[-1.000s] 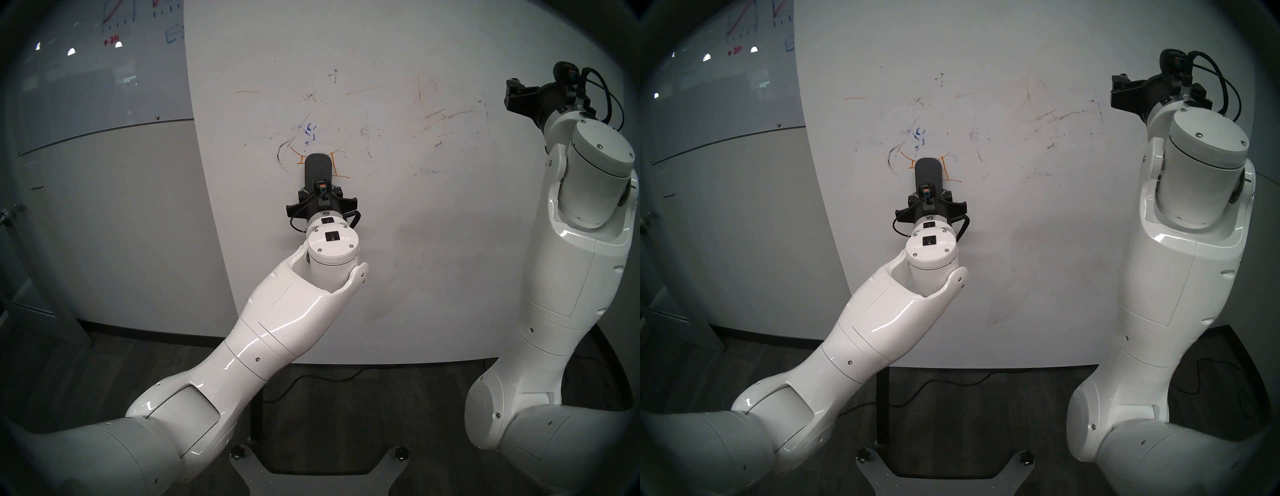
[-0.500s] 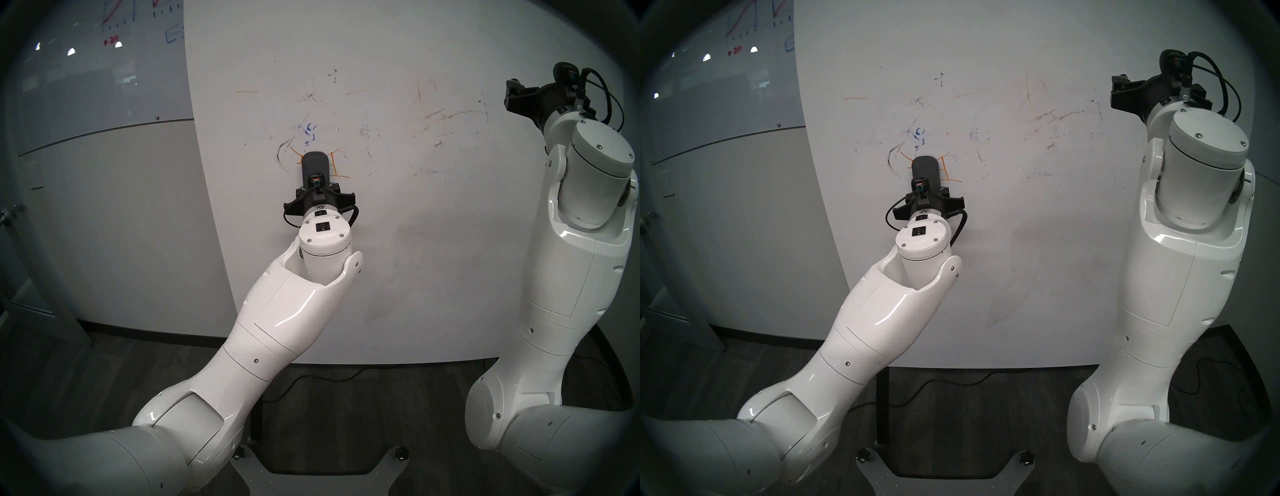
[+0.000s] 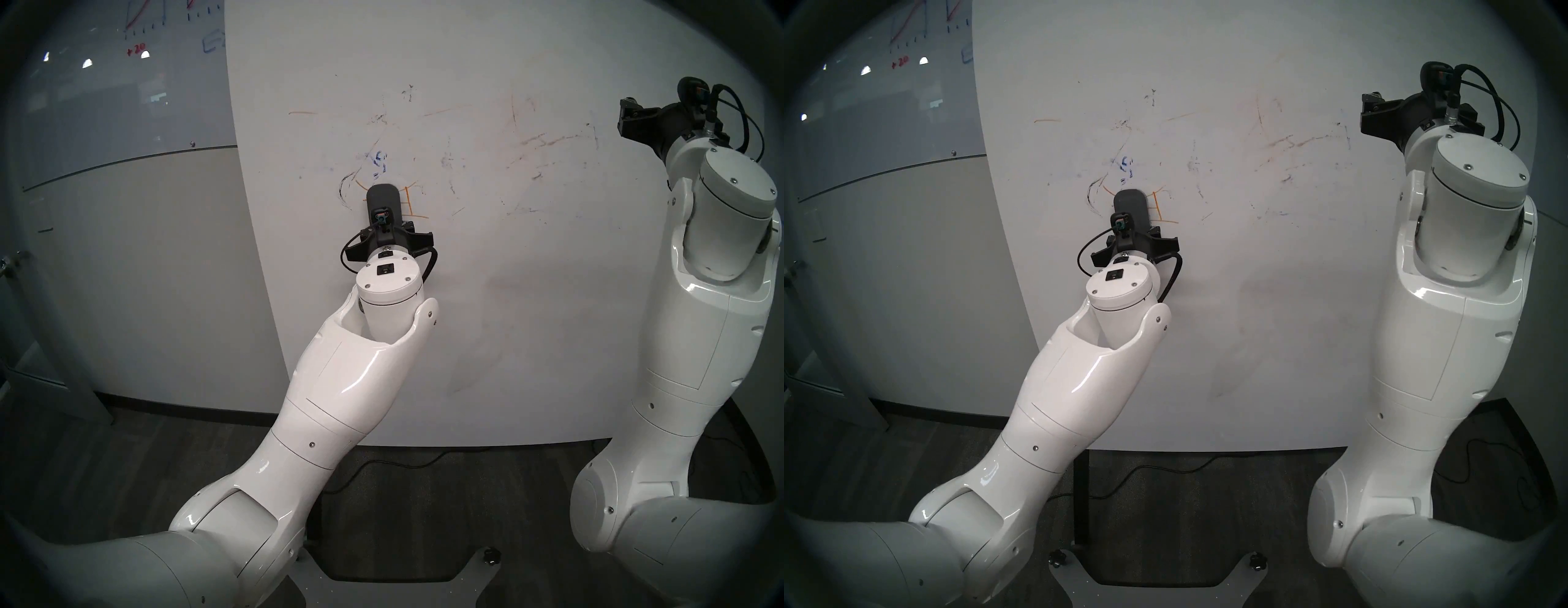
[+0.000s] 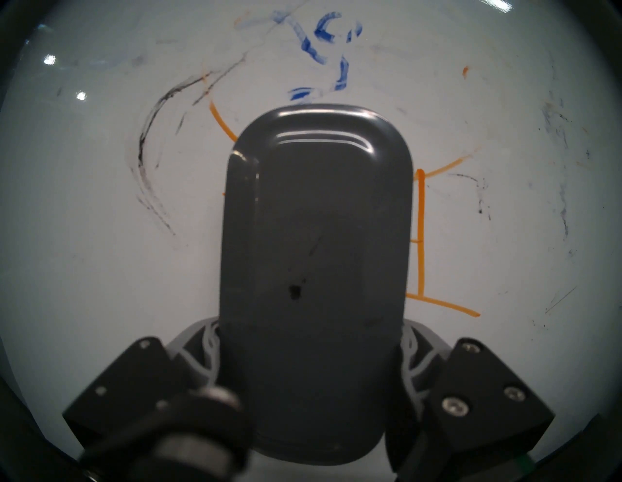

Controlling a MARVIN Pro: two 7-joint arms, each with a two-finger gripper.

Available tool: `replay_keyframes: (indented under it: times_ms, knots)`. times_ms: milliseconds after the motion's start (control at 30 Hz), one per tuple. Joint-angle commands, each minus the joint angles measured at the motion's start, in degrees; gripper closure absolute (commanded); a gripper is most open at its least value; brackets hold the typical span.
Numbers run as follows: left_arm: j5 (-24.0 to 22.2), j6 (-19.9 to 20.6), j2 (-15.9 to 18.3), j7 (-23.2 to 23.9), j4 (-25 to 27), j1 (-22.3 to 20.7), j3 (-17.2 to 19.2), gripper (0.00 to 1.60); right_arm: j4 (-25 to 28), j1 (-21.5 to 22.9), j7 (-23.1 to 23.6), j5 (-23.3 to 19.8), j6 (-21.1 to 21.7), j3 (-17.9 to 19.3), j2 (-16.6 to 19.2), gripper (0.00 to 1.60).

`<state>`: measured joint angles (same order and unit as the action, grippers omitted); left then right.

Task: Erase all marks on the whiteboard with the eraser

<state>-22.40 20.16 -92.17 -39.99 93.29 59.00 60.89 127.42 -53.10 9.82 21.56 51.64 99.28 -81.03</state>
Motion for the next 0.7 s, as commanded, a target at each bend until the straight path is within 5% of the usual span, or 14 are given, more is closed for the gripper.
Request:
replay_keyframes:
  times_ms: [0,667]
  knots:
    - [2.73,-0.58,-0.82,1.84,4.20,-5.85,4.61,1.60,0.37,0.36,-0.03,-0.03,-0.11,-0.06,0.06,0.00]
    - [3.98,3.05,-2.43,5.38,5.96,-5.25,6.63,1.60,0.36,0.22,-0.30,-0.38,-0.12,-0.07,0.20,0.00]
